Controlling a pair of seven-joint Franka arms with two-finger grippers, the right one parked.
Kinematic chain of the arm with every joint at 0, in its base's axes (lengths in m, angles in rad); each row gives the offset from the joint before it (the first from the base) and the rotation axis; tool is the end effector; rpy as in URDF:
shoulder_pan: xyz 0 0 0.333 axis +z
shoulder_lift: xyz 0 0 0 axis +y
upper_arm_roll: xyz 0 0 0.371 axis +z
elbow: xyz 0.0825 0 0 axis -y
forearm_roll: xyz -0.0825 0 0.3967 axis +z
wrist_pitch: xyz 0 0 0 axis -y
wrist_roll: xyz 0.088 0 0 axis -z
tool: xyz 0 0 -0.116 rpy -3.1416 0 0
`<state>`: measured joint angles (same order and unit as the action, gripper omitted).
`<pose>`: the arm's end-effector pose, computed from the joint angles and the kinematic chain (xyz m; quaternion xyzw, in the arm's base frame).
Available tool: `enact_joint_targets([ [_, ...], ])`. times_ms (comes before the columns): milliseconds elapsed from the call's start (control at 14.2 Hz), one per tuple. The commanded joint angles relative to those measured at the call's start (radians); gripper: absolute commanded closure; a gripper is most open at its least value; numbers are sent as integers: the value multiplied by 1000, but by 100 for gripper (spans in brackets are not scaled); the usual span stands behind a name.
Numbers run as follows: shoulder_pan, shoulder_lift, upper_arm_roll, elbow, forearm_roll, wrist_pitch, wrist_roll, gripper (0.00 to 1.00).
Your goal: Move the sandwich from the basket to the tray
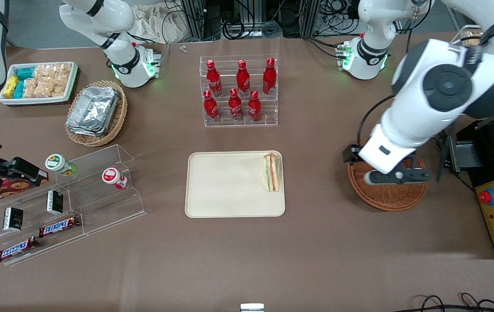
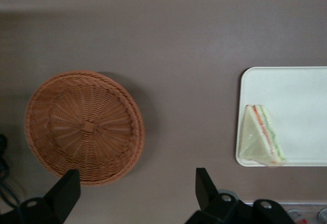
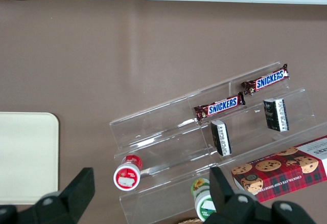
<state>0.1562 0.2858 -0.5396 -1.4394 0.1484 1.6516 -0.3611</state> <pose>0.6339 -0.1855 0.5859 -0.9998 0.0106 0.0152 0.0070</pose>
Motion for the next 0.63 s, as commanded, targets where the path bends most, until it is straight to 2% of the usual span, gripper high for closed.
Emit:
enact_joint_targets([
  [0,-87,-82,204,-35,-52,-33,195,0],
  [140,-165,-105,347,-39,-53,-44,322,0],
  [351,-133,-120,400,-52,-53,-53,488,0],
  [561,-124,-149,452,-90,-53,-52,573,0],
])
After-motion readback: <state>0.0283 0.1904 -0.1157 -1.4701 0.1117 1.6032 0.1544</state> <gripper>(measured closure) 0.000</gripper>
